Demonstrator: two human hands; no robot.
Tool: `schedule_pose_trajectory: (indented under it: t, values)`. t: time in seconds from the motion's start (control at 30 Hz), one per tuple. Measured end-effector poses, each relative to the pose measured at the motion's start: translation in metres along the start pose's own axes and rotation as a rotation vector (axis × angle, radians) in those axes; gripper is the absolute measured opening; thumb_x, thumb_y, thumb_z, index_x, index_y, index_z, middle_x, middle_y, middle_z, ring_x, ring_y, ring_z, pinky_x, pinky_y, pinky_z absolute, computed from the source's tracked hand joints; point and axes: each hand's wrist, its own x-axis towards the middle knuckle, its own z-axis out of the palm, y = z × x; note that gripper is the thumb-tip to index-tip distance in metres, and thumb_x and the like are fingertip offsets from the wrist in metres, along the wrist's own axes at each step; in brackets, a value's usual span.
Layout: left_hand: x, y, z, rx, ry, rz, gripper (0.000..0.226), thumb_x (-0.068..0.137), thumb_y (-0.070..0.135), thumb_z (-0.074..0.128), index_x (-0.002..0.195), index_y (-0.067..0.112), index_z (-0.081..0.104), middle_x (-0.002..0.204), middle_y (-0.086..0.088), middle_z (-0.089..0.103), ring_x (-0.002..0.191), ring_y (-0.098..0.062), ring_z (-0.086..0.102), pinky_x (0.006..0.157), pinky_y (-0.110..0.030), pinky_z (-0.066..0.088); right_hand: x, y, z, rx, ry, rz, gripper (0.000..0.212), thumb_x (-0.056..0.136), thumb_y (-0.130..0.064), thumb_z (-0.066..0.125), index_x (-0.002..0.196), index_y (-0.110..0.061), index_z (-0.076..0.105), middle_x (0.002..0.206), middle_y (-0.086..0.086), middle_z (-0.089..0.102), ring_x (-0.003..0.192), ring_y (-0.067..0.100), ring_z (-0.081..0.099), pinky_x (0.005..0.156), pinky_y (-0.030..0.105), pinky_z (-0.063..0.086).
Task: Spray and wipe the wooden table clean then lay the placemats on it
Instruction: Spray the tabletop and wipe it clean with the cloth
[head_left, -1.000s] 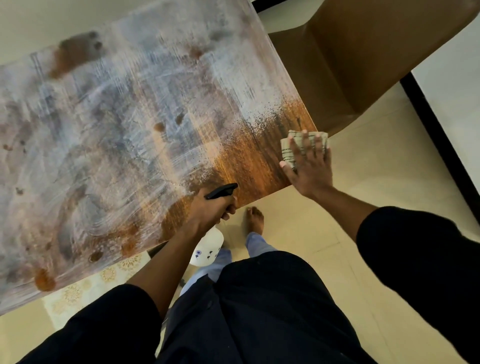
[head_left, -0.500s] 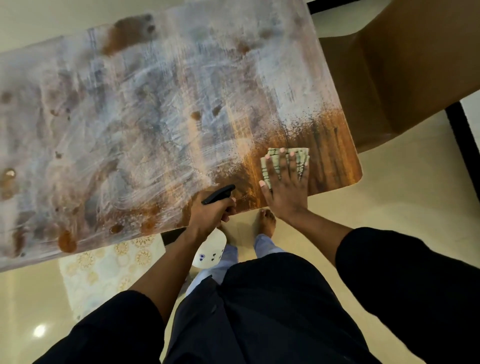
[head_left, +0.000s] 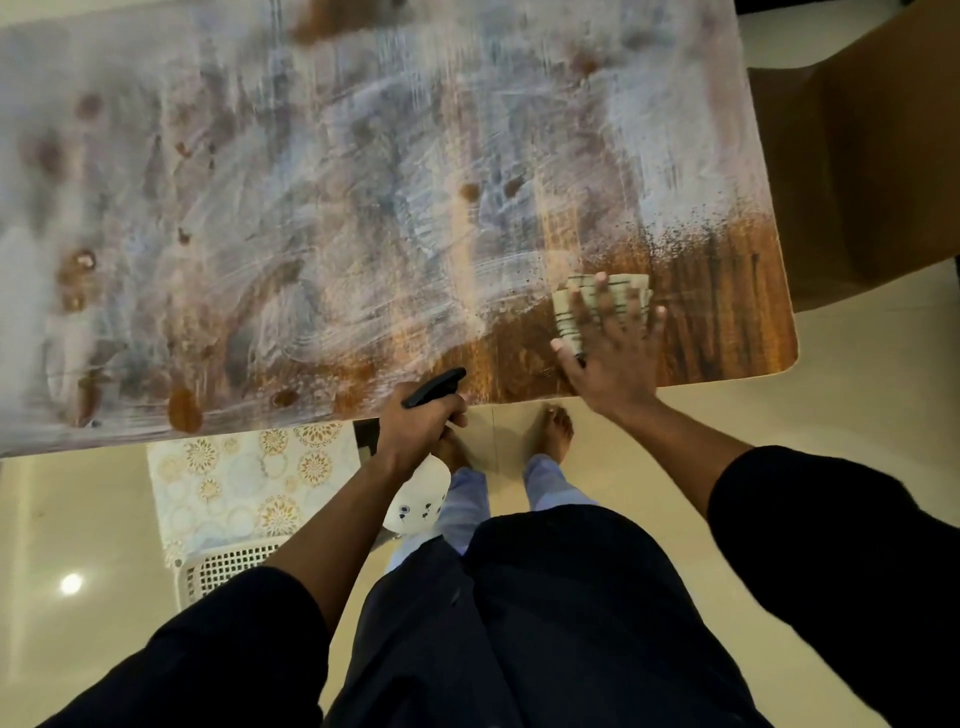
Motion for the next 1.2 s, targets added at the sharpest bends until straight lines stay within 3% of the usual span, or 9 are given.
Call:
schedule_pose_trajectory:
  t: [0.27,0.43,0.53,0.6,0.7,0.77,0.9,1.0,1.2]
  values:
    - [0.003,-0.014,-0.023,-0.022,-0.041,0.04,0.012,0.095,0.009,0.073,0.088,0.017,0.079,0.074,-0.013,0.076,0.048,-0.019,0.059,0.049,-0.023,0.047,-0.008,-0.029,0.011,0.037,0.027,0.193,0.074,0.105,-0.063,0.022,0.168,-0.028,0.002,0.176,0.01,-0.005,0.16,0.041,-0.004,0.124,0.068,0.007]
    - [0.007,-0.022,-0.05,-0.095,-0.029,0.009,0.013,0.094,0.007,0.075,0.105,0.001,0.078,0.083,-0.028,0.075,0.046,-0.018,0.057,0.047,-0.024,0.045,-0.025,-0.128,0.03,0.041,0.003,-0.051,0.075,0.107,-0.061,0.025,0.168,-0.023,0.004,0.175,0.012,-0.006,0.16,0.04,-0.007,0.123,0.068,0.003]
    - [0.01,-0.027,-0.072,-0.105,-0.047,0.062,0.029,0.092,0.005,0.073,0.116,0.018,0.079,0.079,-0.027,0.075,0.048,-0.023,0.056,0.048,-0.028,0.043,-0.033,-0.189,0.039,0.02,-0.034,-0.249,0.077,0.107,-0.062,0.028,0.168,-0.024,0.001,0.175,0.01,-0.01,0.16,0.037,-0.011,0.123,0.068,0.003]
    - [0.011,-0.03,-0.087,-0.072,-0.047,0.111,0.028,0.09,0.007,0.072,0.106,0.028,0.081,0.077,-0.022,0.076,0.049,-0.025,0.057,0.048,-0.028,0.045,-0.033,-0.215,0.043,0.003,-0.059,-0.353,0.077,0.107,-0.063,0.029,0.168,-0.025,0.001,0.175,0.008,-0.009,0.16,0.036,-0.012,0.123,0.068,0.003]
    - [0.016,-0.034,-0.105,-0.041,-0.01,0.11,0.014,0.088,0.007,0.072,0.085,0.016,0.083,0.074,-0.019,0.076,0.05,-0.03,0.058,0.05,-0.031,0.045,-0.029,-0.219,0.045,-0.006,-0.084,-0.406,0.075,0.108,-0.06,0.029,0.168,-0.028,-0.002,0.175,0.005,-0.012,0.16,0.032,-0.015,0.125,0.065,0.003]
    - [0.02,-0.036,-0.114,-0.042,0.013,0.071,0.01,0.089,0.007,0.073,0.088,0.013,0.082,0.074,-0.018,0.077,0.052,-0.031,0.058,0.05,-0.031,0.044,-0.025,-0.206,0.043,-0.023,-0.074,-0.424,0.073,0.107,-0.061,0.026,0.168,-0.03,0.001,0.175,0.006,-0.01,0.161,0.031,-0.012,0.126,0.064,0.005]
    - [0.024,-0.043,-0.128,-0.073,0.021,0.054,0.011,0.089,0.006,0.072,0.081,0.006,0.08,0.075,-0.019,0.077,0.053,-0.032,0.056,0.05,-0.032,0.043,0.001,-0.161,0.03,-0.042,-0.051,-0.215,0.076,0.103,-0.067,0.018,0.168,-0.029,0.003,0.175,0.012,-0.006,0.161,0.036,-0.006,0.125,0.065,0.007]
    - [0.022,-0.046,-0.133,-0.111,0.012,0.073,0.018,0.089,0.005,0.072,0.087,0.02,0.082,0.075,-0.02,0.076,0.05,-0.03,0.053,0.049,-0.031,0.043,0.014,-0.137,0.02,-0.03,-0.019,-0.045,0.076,0.103,-0.064,0.021,0.168,-0.029,0.0,0.175,0.013,-0.007,0.161,0.038,-0.007,0.126,0.063,0.004]
    - [0.018,-0.056,-0.148,-0.19,0.067,0.1,0.026,0.086,0.011,0.073,0.08,0.034,0.082,0.077,-0.02,0.075,0.051,-0.03,0.053,0.051,-0.031,0.044,0.006,-0.18,0.032,-0.018,0.003,-0.01,0.075,0.107,-0.059,0.026,0.168,-0.025,-0.001,0.175,0.015,-0.008,0.16,0.04,-0.007,0.125,0.065,0.003]
